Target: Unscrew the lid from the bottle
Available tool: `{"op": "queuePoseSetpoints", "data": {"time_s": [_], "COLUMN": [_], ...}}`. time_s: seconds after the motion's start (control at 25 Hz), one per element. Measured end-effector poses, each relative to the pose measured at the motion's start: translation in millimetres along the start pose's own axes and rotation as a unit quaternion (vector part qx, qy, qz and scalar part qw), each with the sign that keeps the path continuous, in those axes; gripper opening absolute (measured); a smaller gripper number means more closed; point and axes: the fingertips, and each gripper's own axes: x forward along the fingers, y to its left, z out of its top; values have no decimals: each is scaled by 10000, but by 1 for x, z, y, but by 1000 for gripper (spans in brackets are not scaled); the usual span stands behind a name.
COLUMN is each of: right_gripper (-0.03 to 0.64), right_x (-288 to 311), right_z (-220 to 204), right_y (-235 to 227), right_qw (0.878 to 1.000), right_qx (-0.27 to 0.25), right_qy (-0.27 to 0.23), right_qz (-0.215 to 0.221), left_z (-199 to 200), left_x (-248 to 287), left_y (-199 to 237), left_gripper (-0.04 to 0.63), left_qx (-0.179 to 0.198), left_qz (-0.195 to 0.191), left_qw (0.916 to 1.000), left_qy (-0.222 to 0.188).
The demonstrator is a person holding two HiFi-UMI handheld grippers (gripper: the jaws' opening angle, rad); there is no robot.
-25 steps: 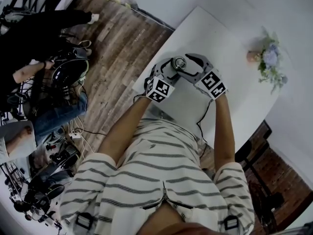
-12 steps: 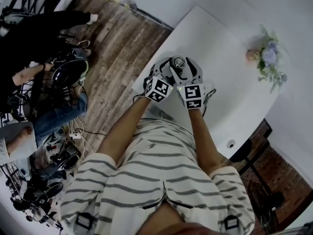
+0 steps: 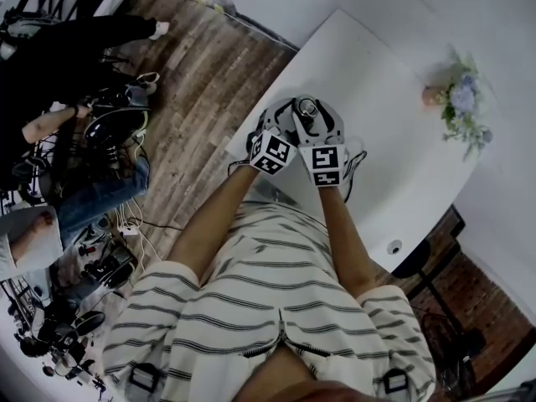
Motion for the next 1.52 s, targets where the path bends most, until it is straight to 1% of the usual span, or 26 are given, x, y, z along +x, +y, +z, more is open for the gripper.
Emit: {"op": "queuePoseSetpoints", "data": {"time_s": [0.16, 0.28, 0.4, 0.48, 0.6, 0.72, 0.84, 0.96, 1.04, 1.08, 1.36, 1.4, 1.44, 1.48, 1.52], "right_gripper": [245, 245, 244, 245, 244, 244, 242, 242, 242, 242, 242, 242, 243, 245, 261], "right_x": [1, 0, -2, -3, -4, -6, -8, -8, -9, -9, -8, -9, -9, -8, -8], "right_z": [3, 4, 3, 2, 2, 1, 0, 0, 0, 0, -3, -4, -4, -4, -4], "right_y": [0, 1, 4, 5, 9, 10, 11, 12, 11, 12, 13, 14, 15, 14, 14], "right_qw": [9998, 9987, 9940, 9861, 9685, 9469, 9180, 8896, 8759, 8711, 8528, 8523, 8543, 8597, 8687], "right_qx": [-80, -191, -547, -909, -1355, -1699, -2068, -2447, -2656, -2733, -2957, -2988, -2993, -2957, -2872], "right_qy": [17, 28, 30, 34, 90, 184, 321, 569, 718, 771, 1071, 1108, 1132, 1140, 1121], "right_qz": [206, 475, 948, 1392, 2088, 2724, 3369, 3814, 3964, 4008, 4169, 4148, 4096, 4006, 3878], "left_z": [3, 3, 2, 2, 2, 2, 3, 3, 5, 5, 3, 3, 3, 2, 2], "left_x": [0, -1, -2, -1, -2, -2, -2, -2, -1, -1, -2, -3, -3, -3, -3], "left_y": [3, 3, 1, 0, 0, -1, -1, -1, -1, -1, -1, -1, -1, -1, -1], "left_gripper": [299, 299, 299, 299, 299, 299, 299, 299, 299, 299, 299, 299, 299, 299, 299], "left_qx": [-5, 0, 6, 18, 31, 39, 39, 51, 46, 44, 55, 53, 50, 48, 47], "left_qz": [-2, -5, -12, -20, -14, -23, -35, -41, -34, -33, -29, -28, -26, -23, -21], "left_qw": [10000, 10000, 10000, 10000, 10000, 10000, 10000, 10000, 10000, 10000, 10000, 10000, 10000, 10000, 10000], "left_qy": [1, 5, 5, 2, 3, -1, 5, 3, -5, -7, -4, -5, -4, -4, -6]}}
